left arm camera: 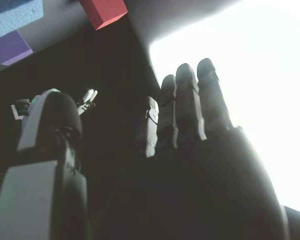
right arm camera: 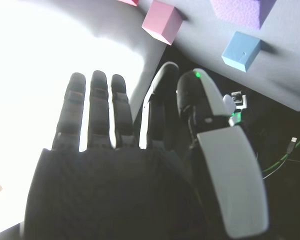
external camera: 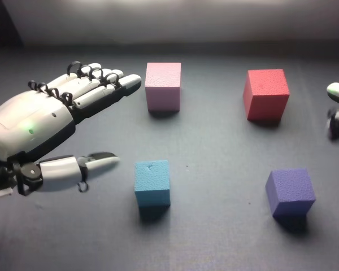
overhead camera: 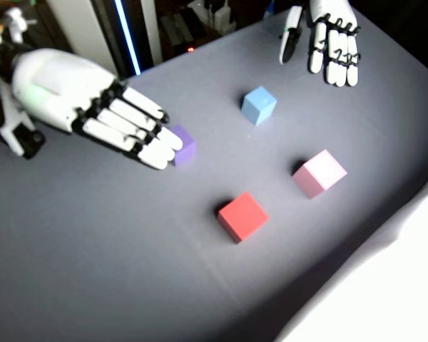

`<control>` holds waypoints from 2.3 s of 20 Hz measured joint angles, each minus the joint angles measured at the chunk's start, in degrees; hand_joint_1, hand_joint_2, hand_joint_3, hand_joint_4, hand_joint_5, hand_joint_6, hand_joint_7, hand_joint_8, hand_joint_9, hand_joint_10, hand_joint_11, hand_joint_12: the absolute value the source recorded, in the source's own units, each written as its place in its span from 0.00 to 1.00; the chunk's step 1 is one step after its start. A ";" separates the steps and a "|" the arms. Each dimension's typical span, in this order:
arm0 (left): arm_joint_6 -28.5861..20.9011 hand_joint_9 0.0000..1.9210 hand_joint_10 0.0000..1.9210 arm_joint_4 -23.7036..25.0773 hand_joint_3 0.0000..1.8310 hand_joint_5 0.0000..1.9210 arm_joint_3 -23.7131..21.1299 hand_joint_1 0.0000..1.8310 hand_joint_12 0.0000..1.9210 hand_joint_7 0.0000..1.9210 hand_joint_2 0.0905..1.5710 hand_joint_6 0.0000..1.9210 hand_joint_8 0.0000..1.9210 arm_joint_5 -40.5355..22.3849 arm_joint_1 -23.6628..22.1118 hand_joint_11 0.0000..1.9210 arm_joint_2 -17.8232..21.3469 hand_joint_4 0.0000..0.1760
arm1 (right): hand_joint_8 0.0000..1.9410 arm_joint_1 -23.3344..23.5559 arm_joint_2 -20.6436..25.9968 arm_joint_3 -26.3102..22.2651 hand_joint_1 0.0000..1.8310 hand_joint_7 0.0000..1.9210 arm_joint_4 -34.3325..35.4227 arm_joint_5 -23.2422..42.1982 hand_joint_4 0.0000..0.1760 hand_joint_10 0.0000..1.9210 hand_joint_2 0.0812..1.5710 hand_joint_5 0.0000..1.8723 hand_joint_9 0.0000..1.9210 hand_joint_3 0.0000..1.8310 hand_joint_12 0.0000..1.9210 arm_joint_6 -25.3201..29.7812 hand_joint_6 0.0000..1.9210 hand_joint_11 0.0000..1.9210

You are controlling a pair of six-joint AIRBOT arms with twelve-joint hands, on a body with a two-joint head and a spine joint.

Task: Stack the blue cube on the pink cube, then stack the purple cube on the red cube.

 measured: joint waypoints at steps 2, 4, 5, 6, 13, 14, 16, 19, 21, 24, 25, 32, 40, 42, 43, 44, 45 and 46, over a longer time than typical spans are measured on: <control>-0.15 0.00 0.00 0.39 0.00 0.00 0.02 0.13 0.00 0.00 0.76 0.00 0.00 -0.28 -0.09 0.00 -0.22 0.64 | 0.00 -0.15 0.00 0.00 0.21 0.00 0.72 0.57 0.00 0.00 0.85 0.00 0.00 0.01 0.00 0.02 0.00 0.00; -0.55 0.00 0.00 0.28 0.00 0.00 0.33 0.15 0.00 0.00 0.74 0.00 0.00 -0.02 -0.09 0.00 -0.76 0.64 | 0.00 -0.55 -0.13 0.00 0.23 0.00 1.40 0.63 0.00 0.00 0.86 0.00 0.00 0.01 0.00 0.00 0.00 0.00; -1.05 0.00 0.00 0.22 0.00 0.00 0.33 0.16 0.00 0.00 0.71 0.00 0.00 0.15 -0.02 0.00 -0.98 0.58 | 0.00 -0.66 -0.17 0.00 0.23 0.00 1.55 0.55 0.00 0.00 0.86 0.00 0.00 0.01 0.00 0.00 0.00 0.00; -1.73 0.00 0.00 0.24 0.00 0.00 0.31 0.17 0.00 0.00 0.67 0.00 0.00 0.22 0.15 0.00 -1.18 0.47 | 0.00 -0.66 -0.17 0.00 0.23 0.00 1.73 0.57 0.00 0.00 0.86 0.00 0.00 0.01 0.00 0.00 0.00 0.00; -3.10 0.01 0.01 0.24 0.00 0.02 1.64 0.25 0.00 0.04 0.63 0.01 0.01 4.72 0.98 0.00 -6.12 0.54 | 0.00 -1.27 -0.35 0.00 0.20 0.00 3.19 0.87 0.00 0.00 0.87 0.00 0.00 0.00 0.00 0.00 0.00 0.00; -3.15 0.04 0.02 0.20 0.00 0.04 2.08 0.27 0.00 0.08 0.63 0.01 0.01 6.10 0.98 0.00 -6.73 0.41 | 0.00 -1.27 -0.39 0.00 0.20 0.00 3.45 0.90 0.00 0.00 0.87 0.00 0.00 0.00 0.00 0.00 0.00 0.00; -3.17 0.07 0.08 0.09 0.00 0.07 2.86 0.30 0.12 0.15 0.62 0.01 0.01 7.74 0.98 0.00 -7.78 0.21 | 0.00 -1.64 -0.39 0.00 0.22 0.00 3.43 1.01 0.00 0.00 0.87 0.00 0.00 0.00 0.00 -0.02 0.00 0.00; -3.34 0.01 0.34 -0.02 0.00 0.11 4.13 0.33 0.54 0.17 0.61 0.01 0.00 9.97 0.68 0.00 -9.16 0.10 | 0.00 -1.64 -0.59 0.00 0.23 0.00 3.67 0.90 0.00 0.00 0.87 0.00 0.00 0.00 0.00 0.02 0.00 0.00; -3.39 0.00 0.40 -0.35 0.00 0.12 4.68 0.36 0.65 0.19 0.60 0.01 0.00 10.03 0.13 0.00 -9.77 0.05 | 0.00 -1.92 -0.59 0.00 0.24 0.00 3.89 0.98 0.00 0.00 0.87 0.00 0.00 0.00 0.00 0.02 0.00 0.00; -3.45 0.02 0.42 -0.66 0.00 0.13 5.40 0.38 0.57 0.24 0.60 0.01 0.01 9.86 -0.35 0.00 -10.47 0.09 | 0.00 -1.92 -0.72 0.00 0.27 0.00 4.00 0.92 0.00 0.00 0.86 0.00 0.00 0.00 0.00 0.04 0.00 0.00; -3.39 0.04 0.41 -0.92 0.00 0.14 5.49 0.39 0.56 0.26 0.61 0.01 0.01 9.97 -0.68 0.00 -10.75 0.03 | 0.00 -1.92 -0.72 0.00 0.26 0.00 4.11 0.90 0.00 0.00 0.87 0.00 0.00 0.00 0.00 0.04 0.00 0.00; -3.39 0.47 0.87 -0.90 0.00 0.46 5.81 0.58 1.00 0.49 0.71 0.47 0.71 9.99 -0.83 0.33 -11.04 0.00 | 0.00 -1.92 -0.72 0.00 0.30 0.00 4.09 0.90 0.00 0.00 0.87 0.00 0.00 0.00 0.00 0.07 0.00 0.00; -5.55 0.55 0.99 0.70 0.00 0.42 7.19 0.62 1.00 0.50 0.75 0.62 0.92 10.93 -2.67 0.53 -12.52 0.00 | 0.00 -1.92 -0.72 -0.02 0.27 0.00 4.37 0.90 0.00 0.00 0.88 0.00 0.00 0.00 0.00 0.15 0.00 0.00; -5.51 0.75 1.00 0.83 0.00 0.44 6.23 0.61 1.00 0.64 0.74 0.62 1.00 10.80 -2.71 0.81 -11.52 0.00 | 0.00 -1.92 -0.70 0.00 0.29 0.00 4.46 0.96 0.00 0.00 0.88 0.00 0.00 0.00 0.00 0.20 0.00 0.00; -4.85 0.75 1.00 1.51 0.00 0.46 5.25 0.61 1.00 0.63 0.73 0.60 1.00 11.02 -2.71 0.82 -10.16 0.00 | 0.00 -1.92 -0.72 0.00 0.30 0.00 4.44 0.92 0.00 0.00 0.88 0.00 0.00 0.00 0.00 0.22 0.00 0.00; -4.44 0.68 1.00 2.14 0.00 0.45 4.42 0.61 1.00 0.56 0.73 0.61 1.00 10.86 -2.71 0.75 -8.90 0.00 | 0.00 -1.92 -0.70 0.00 0.31 0.00 4.46 0.92 0.00 0.00 0.88 0.00 0.00 0.00 0.00 0.24 0.00 0.00; -3.45 0.66 1.00 2.25 0.00 0.46 3.80 0.61 1.00 0.54 0.73 0.59 1.00 9.81 -2.86 0.73 -7.43 0.00 | 0.00 -1.92 -0.70 0.00 0.31 0.00 4.74 0.92 0.00 0.00 0.88 0.00 0.00 0.00 0.00 0.24 0.00 0.00; -3.08 0.64 1.00 2.03 0.00 0.46 3.52 0.62 1.00 0.52 0.72 0.58 1.00 9.40 -3.26 0.72 -6.29 0.00 | 0.00 -1.92 -0.70 0.00 0.31 0.00 4.74 0.92 0.00 0.00 0.88 0.00 0.00 0.00 0.00 0.24 0.00 0.00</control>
